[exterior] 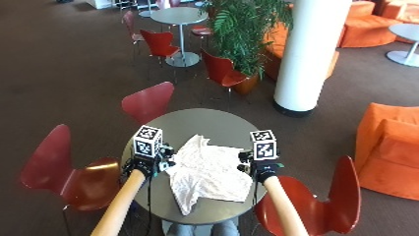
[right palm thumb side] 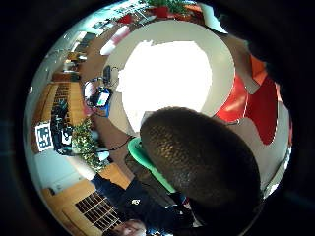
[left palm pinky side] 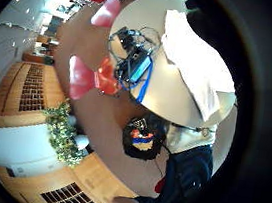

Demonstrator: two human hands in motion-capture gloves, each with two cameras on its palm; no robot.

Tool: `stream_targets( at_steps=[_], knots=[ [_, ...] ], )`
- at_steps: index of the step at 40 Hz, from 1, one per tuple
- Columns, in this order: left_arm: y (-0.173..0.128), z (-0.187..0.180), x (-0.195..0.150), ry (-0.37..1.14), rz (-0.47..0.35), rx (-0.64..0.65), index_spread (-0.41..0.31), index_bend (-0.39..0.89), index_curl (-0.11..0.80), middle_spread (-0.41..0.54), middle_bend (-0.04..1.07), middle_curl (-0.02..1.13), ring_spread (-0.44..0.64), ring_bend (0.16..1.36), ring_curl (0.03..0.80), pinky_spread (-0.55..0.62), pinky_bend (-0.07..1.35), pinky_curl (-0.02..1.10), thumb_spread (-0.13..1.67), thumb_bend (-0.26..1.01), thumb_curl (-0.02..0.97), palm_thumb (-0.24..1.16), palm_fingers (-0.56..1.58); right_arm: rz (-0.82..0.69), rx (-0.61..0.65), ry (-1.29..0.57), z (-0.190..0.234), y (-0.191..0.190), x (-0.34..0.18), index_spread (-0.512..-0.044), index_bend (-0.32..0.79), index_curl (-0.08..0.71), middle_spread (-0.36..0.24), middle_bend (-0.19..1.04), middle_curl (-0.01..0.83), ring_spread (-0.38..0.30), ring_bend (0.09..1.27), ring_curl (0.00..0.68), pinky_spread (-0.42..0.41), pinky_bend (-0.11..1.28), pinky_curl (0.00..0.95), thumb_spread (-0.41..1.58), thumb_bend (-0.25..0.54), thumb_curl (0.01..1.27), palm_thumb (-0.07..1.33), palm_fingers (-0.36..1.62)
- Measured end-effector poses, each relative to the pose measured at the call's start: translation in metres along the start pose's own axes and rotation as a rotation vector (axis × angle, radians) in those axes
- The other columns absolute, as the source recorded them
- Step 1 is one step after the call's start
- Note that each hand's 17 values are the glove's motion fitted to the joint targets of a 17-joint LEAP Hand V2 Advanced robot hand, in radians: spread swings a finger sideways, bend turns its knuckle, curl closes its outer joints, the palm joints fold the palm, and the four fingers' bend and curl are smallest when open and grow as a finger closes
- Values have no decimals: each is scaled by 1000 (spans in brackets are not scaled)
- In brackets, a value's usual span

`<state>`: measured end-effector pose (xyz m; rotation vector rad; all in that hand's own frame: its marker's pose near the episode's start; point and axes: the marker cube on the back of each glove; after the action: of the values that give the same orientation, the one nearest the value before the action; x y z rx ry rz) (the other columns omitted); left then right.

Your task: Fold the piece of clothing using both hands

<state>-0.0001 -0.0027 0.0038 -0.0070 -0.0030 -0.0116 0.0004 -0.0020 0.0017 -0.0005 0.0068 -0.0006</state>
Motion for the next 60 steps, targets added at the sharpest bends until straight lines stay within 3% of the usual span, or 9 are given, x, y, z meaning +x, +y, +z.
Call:
stream_targets(
  at_steps=[7, 12, 16, 25, 35, 41, 48, 54, 60],
  knots=[
    [-9, 11, 0, -21, -13, -29, -75, 172, 137, 74, 123, 78, 136, 495, 174, 124, 442, 184, 670, -13, 71, 2, 351, 6, -1, -3, 2, -2, 1, -265, 53, 65, -45, 247, 149, -61, 560, 232, 13, 575, 233, 801, 94, 59, 169, 559],
    [-13, 15, 5, 12, -7, -16, -83, 0, 104, 111, 176, 115, 198, 561, 213, 169, 537, 242, 800, -24, 105, -12, 182, 12, -6, -19, 9, -12, 4, -301, 65, 78, -52, 255, 196, -70, 585, 271, 13, 602, 271, 979, 82, 85, 173, 522],
    [-16, 22, 13, 32, 11, 1, -89, -12, 73, 152, 198, 153, 261, 617, 242, 215, 609, 279, 848, -30, 129, -18, 62, 1, -4, -29, 12, -14, 2, -316, 77, 87, -54, 263, 227, -75, 591, 286, 13, 606, 285, 1068, 69, 103, 174, 501],
    [-31, 73, 33, 69, 64, -120, -102, 79, 74, 207, 200, 193, 339, 668, 253, 287, 699, 312, 895, -27, 179, -7, 0, -1, -42, -20, 27, -20, 1, -330, 88, 108, -57, 258, 276, -79, 600, 312, 20, 614, 310, 1174, 37, 139, 179, 478],
    [-37, 146, 76, 119, 184, -335, -145, 163, 156, 306, 98, 143, 476, 565, 215, 375, 852, 355, 861, -14, 245, 78, -83, 17, -52, -21, 36, -19, 12, -335, 128, 154, -48, 239, 310, -71, 572, 324, 35, 561, 313, 1221, -1, 168, 182, 485],
    [-17, 166, 83, 56, 45, -477, -145, 124, 175, 327, 136, 135, 483, 594, 224, 377, 869, 359, 856, -22, 269, 105, -59, 35, -74, -18, 44, -18, 19, -332, 120, 172, -48, 226, 327, -70, 559, 331, 40, 548, 318, 1234, -12, 181, 184, 491],
    [-37, 215, 85, 55, 113, -412, -123, 96, 171, 293, 213, 183, 464, 625, 238, 368, 841, 351, 852, -28, 287, 120, -19, 37, -84, -18, 51, -20, 23, -328, 114, 184, -47, 214, 343, -69, 551, 340, 48, 533, 324, 1242, -14, 193, 183, 491],
    [-2, 200, 101, 10, 97, -499, -102, 93, 169, 297, 178, 200, 454, 655, 251, 374, 841, 349, 850, -29, 298, 130, -46, 30, -90, -27, 57, -22, 21, -326, 112, 190, -47, 207, 354, -69, 540, 343, 51, 528, 329, 1246, -14, 201, 181, 491],
    [-7, 206, 108, -9, 109, -456, -80, 71, 152, 292, 214, 227, 435, 695, 265, 378, 829, 344, 876, -9, 312, 176, -26, 27, -102, -18, 65, -28, 19, -325, 110, 194, -47, 200, 364, -69, 535, 348, 52, 521, 333, 1248, -15, 207, 179, 491]
  ],
)
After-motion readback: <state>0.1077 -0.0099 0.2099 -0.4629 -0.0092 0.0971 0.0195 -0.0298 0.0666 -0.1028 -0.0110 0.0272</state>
